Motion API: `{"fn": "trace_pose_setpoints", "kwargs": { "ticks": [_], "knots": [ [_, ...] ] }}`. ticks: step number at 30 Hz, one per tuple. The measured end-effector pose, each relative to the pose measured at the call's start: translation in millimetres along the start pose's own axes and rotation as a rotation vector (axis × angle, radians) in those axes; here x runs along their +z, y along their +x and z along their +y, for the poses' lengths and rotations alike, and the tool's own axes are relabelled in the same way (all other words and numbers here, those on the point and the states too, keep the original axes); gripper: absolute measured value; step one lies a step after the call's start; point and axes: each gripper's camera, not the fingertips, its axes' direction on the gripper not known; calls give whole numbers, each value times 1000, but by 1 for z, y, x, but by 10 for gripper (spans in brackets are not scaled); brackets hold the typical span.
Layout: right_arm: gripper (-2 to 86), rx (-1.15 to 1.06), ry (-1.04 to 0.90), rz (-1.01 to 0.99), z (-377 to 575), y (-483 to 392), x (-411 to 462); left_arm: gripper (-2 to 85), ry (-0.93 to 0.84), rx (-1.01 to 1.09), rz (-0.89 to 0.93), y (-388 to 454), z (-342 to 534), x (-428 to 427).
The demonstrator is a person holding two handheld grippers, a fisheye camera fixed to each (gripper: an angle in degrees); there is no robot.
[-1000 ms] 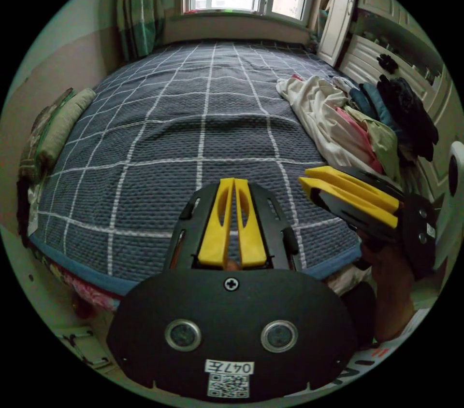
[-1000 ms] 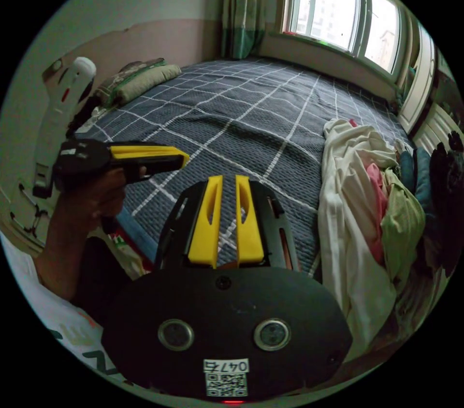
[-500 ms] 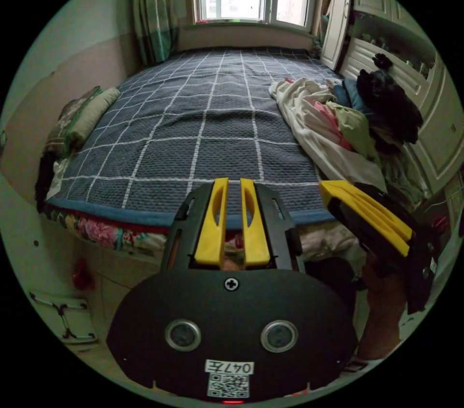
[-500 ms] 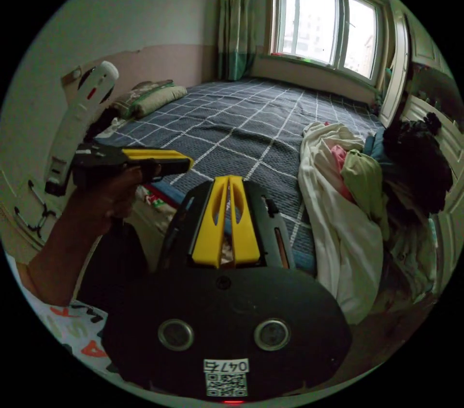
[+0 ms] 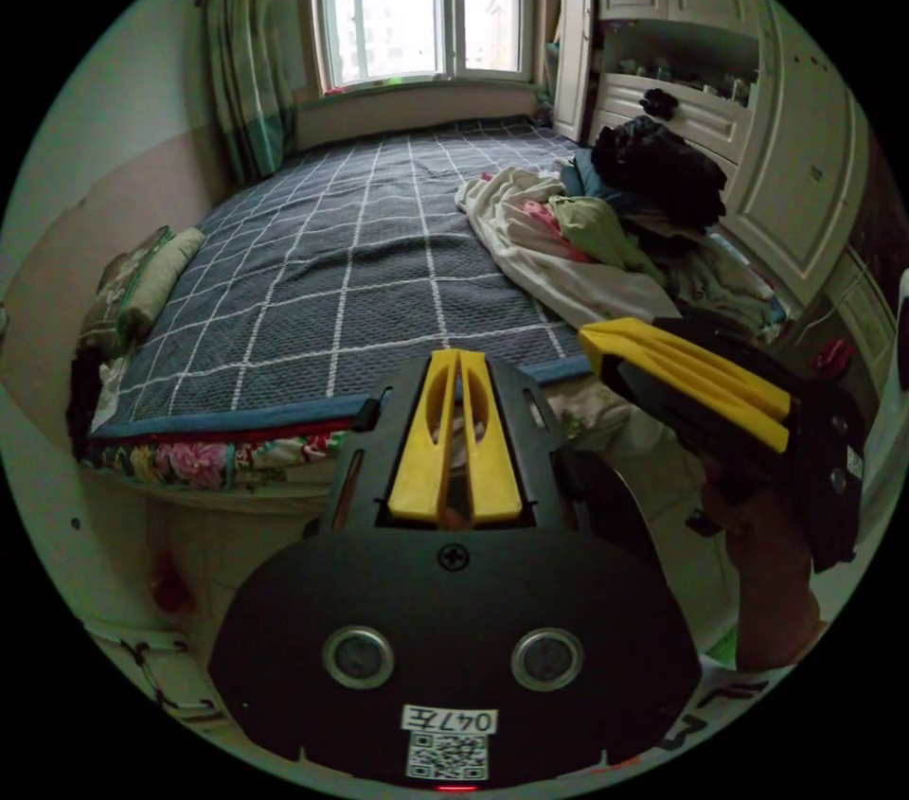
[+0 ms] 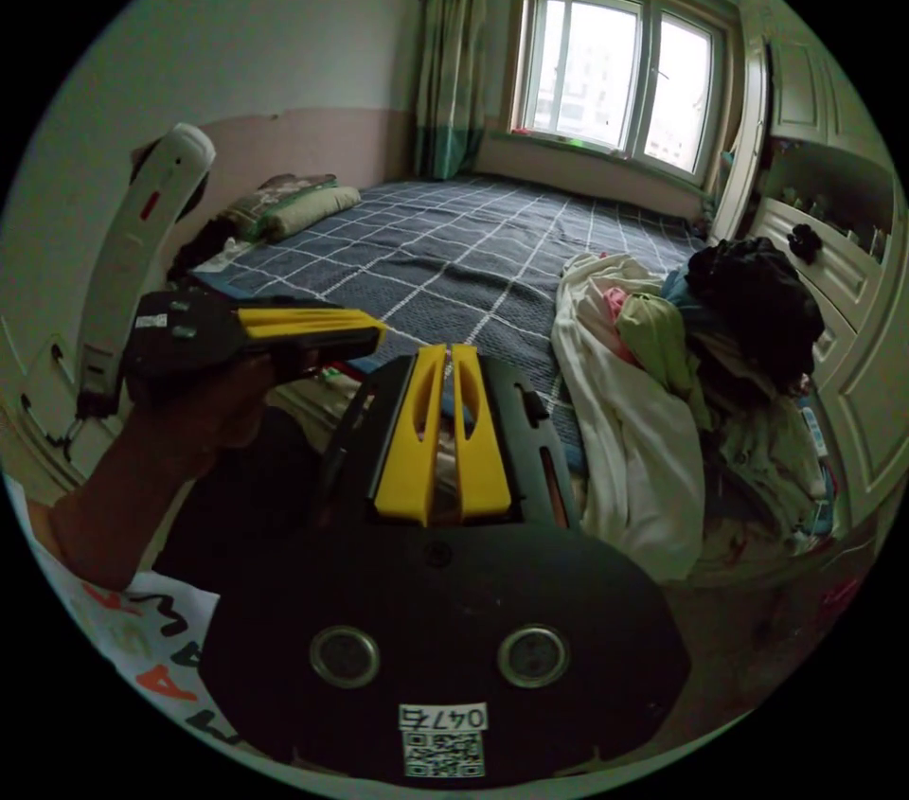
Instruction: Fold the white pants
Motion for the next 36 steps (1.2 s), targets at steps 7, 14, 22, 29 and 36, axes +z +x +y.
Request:
{"fn": "trace_pose_setpoints", "kwargs": {
  "ticks": [7,14,22,29,36],
  "knots": [
    [40,40,4,61,-3,7,7,-7,-40,100,65,3,-9,16],
    [57,27,-30,26,-15,3,43,13,-57,100,59,-10,-15,38],
    [17,37,-20,65,-24,13,71,66,-74,115,90,-17,-25,66],
    [15,-25,-5,174,-68,42,110,25,-23,88,84,-23,-38,74],
    [48,-119,-180,212,-134,84,243,76,-60,96,54,-39,-63,97]
  ]
}}
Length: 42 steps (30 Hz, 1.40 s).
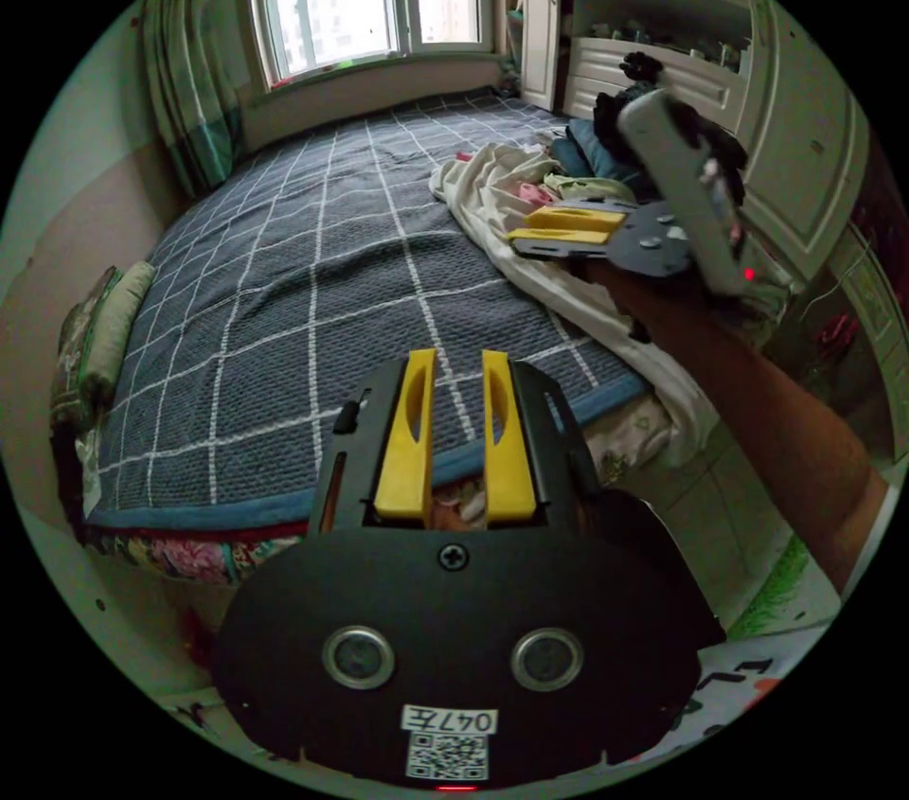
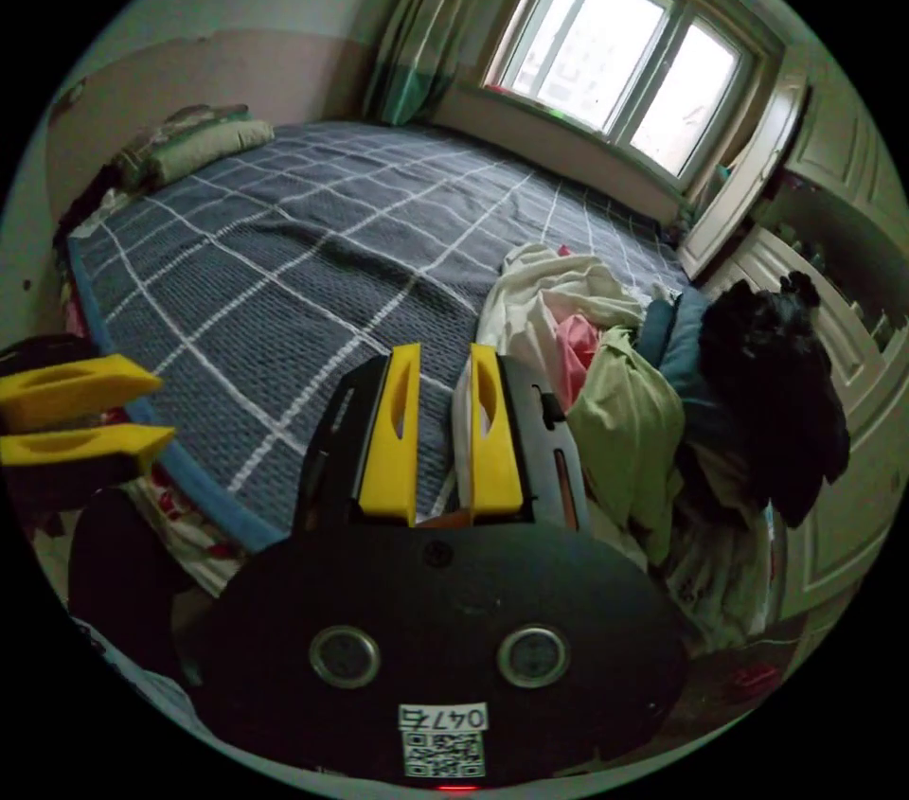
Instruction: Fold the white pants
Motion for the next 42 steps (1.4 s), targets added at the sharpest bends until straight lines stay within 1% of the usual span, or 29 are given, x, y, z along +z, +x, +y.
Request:
{"fn": "trace_pose_setpoints", "kwargs": {
  "ticks": [4,8,11,13,15,16,19,21,22,24,25,27,29,30,32,34,36,37,38,39,40,42],
  "knots": [
    [56,3,-126,57,-22,10,67,77,-10,-17,19,-16,-6,11],
    [45,25,-363,90,-33,26,136,78,-24,-15,17,-22,-12,19],
    [14,21,-389,72,-38,33,144,79,-15,-7,-4,-22,-16,17],
    [7,33,-342,23,-42,36,131,81,-12,-8,-15,-23,-20,15],
    [4,46,-263,-91,-44,36,100,83,-14,-26,-15,-27,-23,13],
    [4,39,-238,-117,-43,34,90,84,-18,-42,-11,-31,-25,12],
    [2,-65,-130,-200,-30,10,32,91,-36,-74,-8,-40,-28,9],
    [2,-180,-82,-337,-9,-18,-12,92,-44,-80,-29,-43,-29,7],
    [2,-205,-75,-372,-2,-26,-22,93,-50,-74,-44,-42,-30,6],
    [3,-312,-74,-532,24,-52,-53,93,-66,-56,-58,-40,-33,7],
    [3,-332,-78,-579,29,-57,-59,93,-79,-42,-69,-38,-35,9],
    [3,-419,-116,-758,49,-74,-72,86,-105,-23,-84,-35,-38,14],
    [4,-492,-154,-875,60,-83,-77,91,-133,-19,-90,-35,-42,21],
    [5,-533,-172,-886,65,-87,-78,99,-145,-18,-94,-36,-45,26],
    [8,-521,-170,-830,67,-80,-77,107,-162,-14,-99,-38,-52,34],
    [15,-424,-129,-782,59,-56,-74,113,-186,3,-105,-42,-64,47],
    [34,-252,-23,-615,39,-8,-71,116,-195,20,-116,-47,-78,57],
    [39,-218,3,-559,32,3,-69,118,-200,36,-114,-50,-89,64],
    [51,-165,39,-458,18,24,-63,119,-204,43,-110,-53,-96,68],
    [63,-127,46,-380,2,42,-51,121,-216,56,-104,-57,-110,78],
    [71,-116,39,-351,-7,49,-43,124,-234,71,-104,-62,-124,90],
    [108,-76,-21,-261,-42,72,-2,130,-268,86,-98,-69,-143,110]
  ]
}}
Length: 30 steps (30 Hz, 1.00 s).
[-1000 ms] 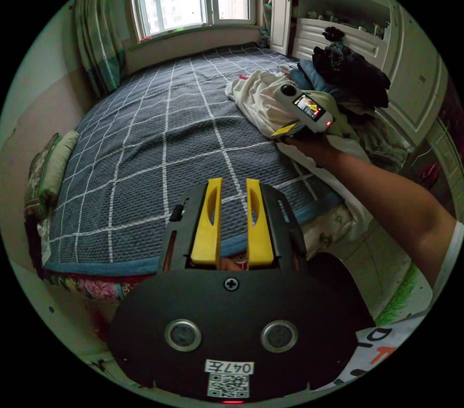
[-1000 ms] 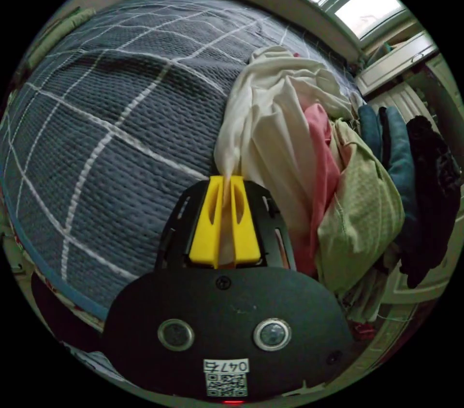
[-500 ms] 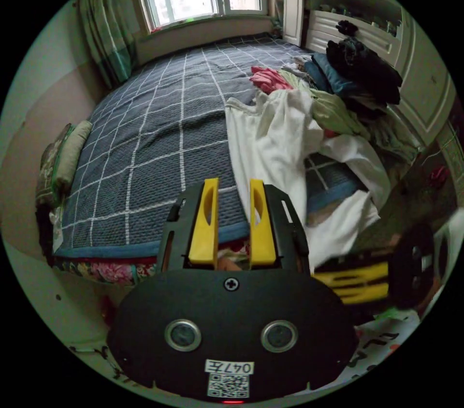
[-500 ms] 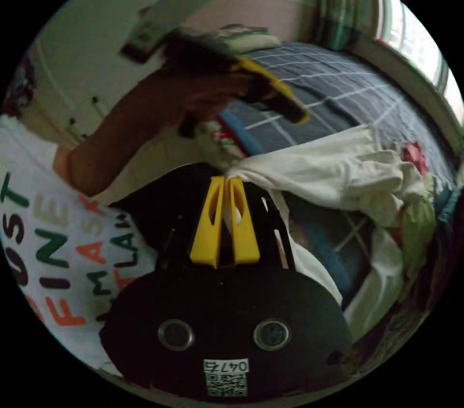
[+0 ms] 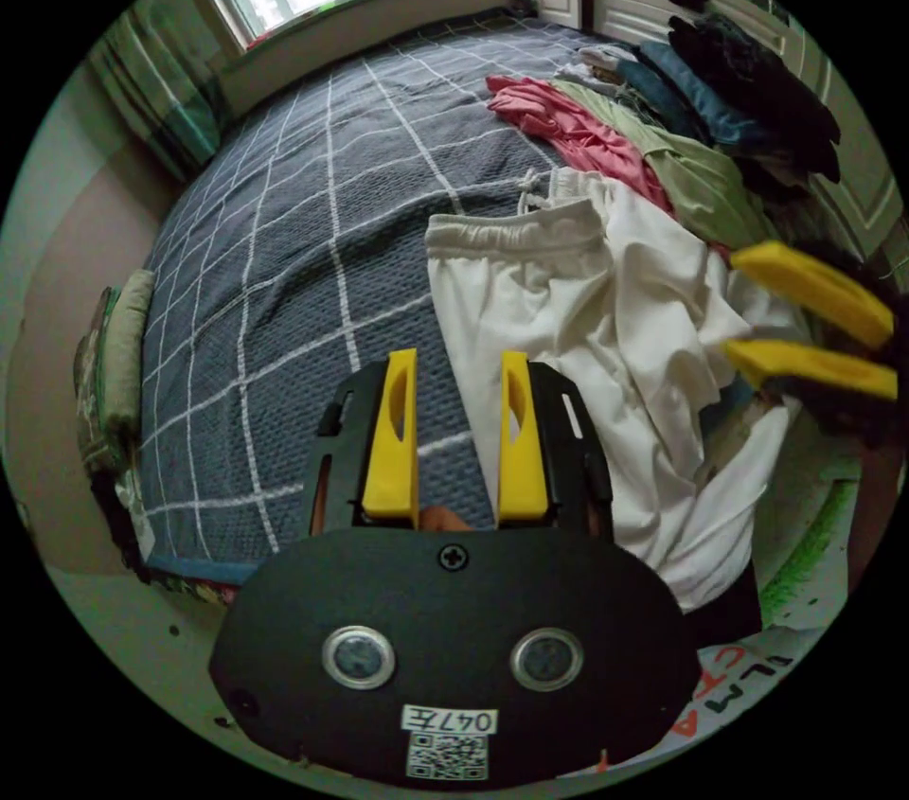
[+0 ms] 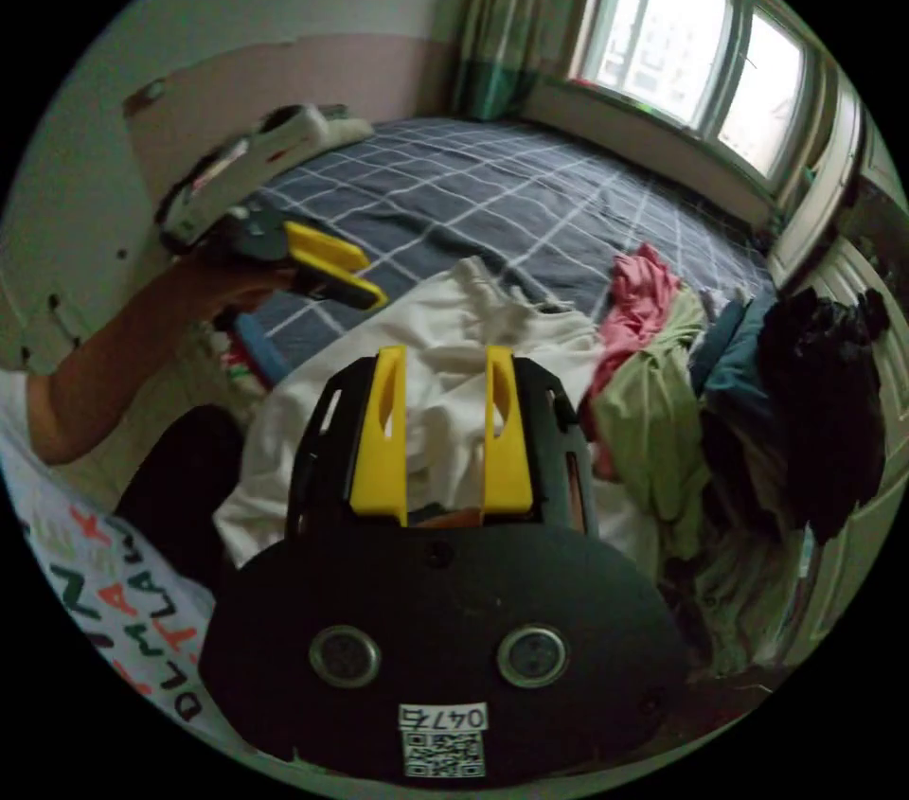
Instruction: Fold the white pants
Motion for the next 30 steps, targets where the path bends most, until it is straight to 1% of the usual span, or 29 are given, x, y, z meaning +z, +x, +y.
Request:
{"fn": "trace_pose_setpoints", "kwargs": {
  "ticks": [3,5,7,8,9,10,12,14,16,17,19,20,21,22,23,24,25,27,30],
  "knots": [
    [132,35,-97,-4,-34,32,52,137,-48,0,30,-14,-33,27],
    [128,60,-145,-14,-49,45,83,137,-77,-12,51,-20,-48,45],
    [107,82,-196,-16,-58,53,111,127,-137,-7,75,-23,-64,70],
    [83,84,-240,-24,-60,55,127,119,-149,0,86,-22,-67,75],
    [66,72,-257,-16,-59,54,135,87,-146,22,133,-21,-70,78],
    [57,65,-245,-6,-57,51,134,36,-115,52,170,-18,-70,75],
    [42,6,-178,30,-45,36,116,17,-95,81,143,-15,-67,67],
    [37,-29,-142,-8,-32,24,96,9,-69,90,119,-16,-57,54],
    [33,-47,-112,-82,-21,14,74,3,-10,58,113,-27,-26,22],
    [29,-72,-89,-153,-14,6,58,2,8,47,104,-30,-14,12],
    [22,-163,-73,-284,-7,-11,35,0,61,-9,74,-41,43,-29],
    [25,-241,-69,-389,-2,-24,20,0,62,-21,64,-44,59,-38],
    [31,-272,-64,-442,1,-33,9,0,52,-50,36,-49,88,-52],
    [36,-281,-61,-442,1,-36,4,0,31,-73,48,-54,114,-61],
    [45,-283,-43,-396,1,-40,-3,0,16,-85,61,-56,125,-64],
    [52,-270,-28,-309,-3,-41,-6,2,-15,-106,60,-59,144,-67],
    [56,-262,-26,-264,-7,-40,-5,4,-43,-127,27,-60,159,-69],
    [69,-247,-47,-150,-30,-35,4,9,-85,-140,-22,-60,172,-68],
    [96,-275,-123,-69,-64,-31,33,28,-94,-182,-26,-64,188,-68]
  ]
}}
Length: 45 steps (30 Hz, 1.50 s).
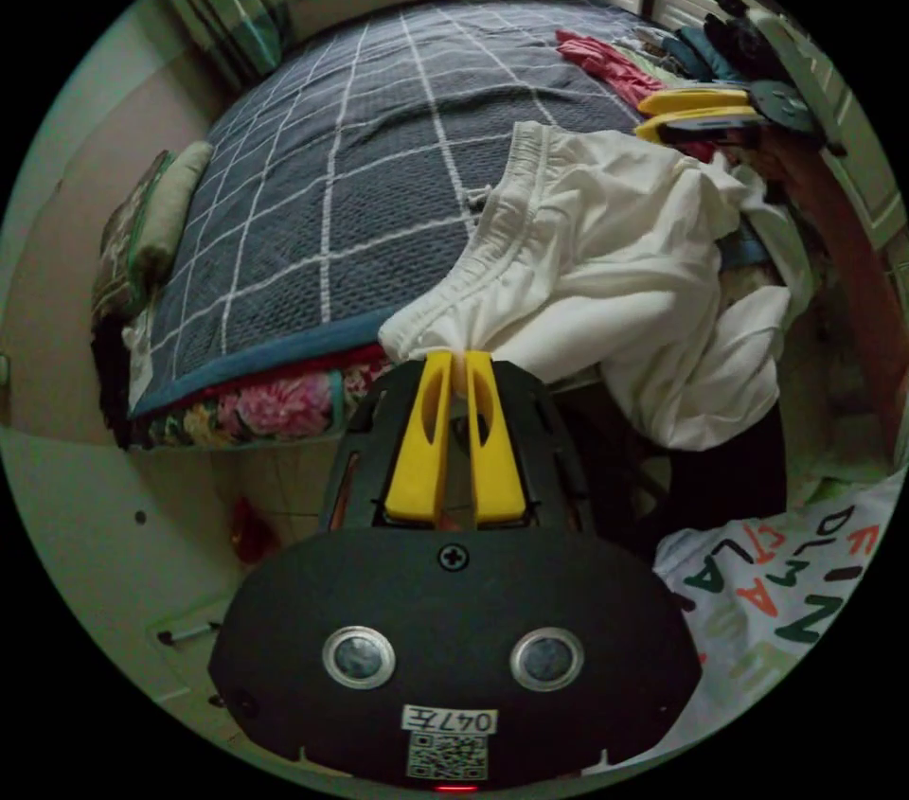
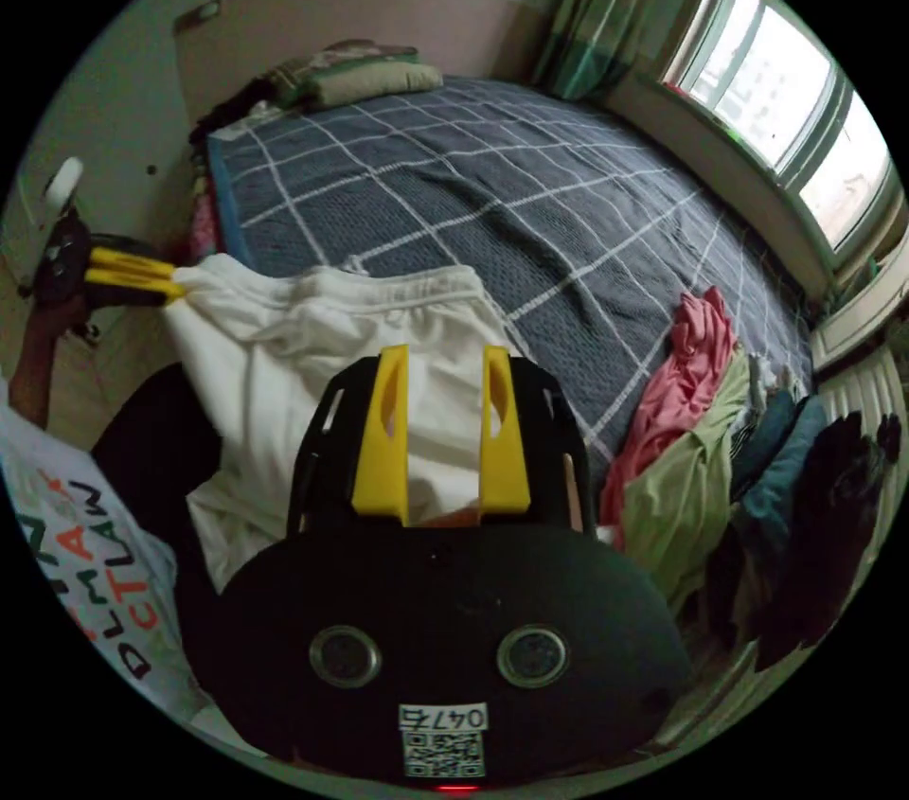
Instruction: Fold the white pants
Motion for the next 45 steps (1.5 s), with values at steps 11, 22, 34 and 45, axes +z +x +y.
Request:
{"fn": "trace_pose_setpoints", "kwargs": {
  "ticks": [11,22,34,45],
  "knots": [
    [120,-35,-214,-252,-75,7,99,150,55,-8,13,-41,-38,0],
    [13,-151,18,-240,-18,-49,-53,-5,-13,202,32,-12,-65,26],
    [7,-135,125,138,-23,-98,-222,15,221,216,32,-33,-75,-74],
    [7,-283,123,95,16,-147,-280,256,187,660,301,13,-74,-60]
  ]
}}
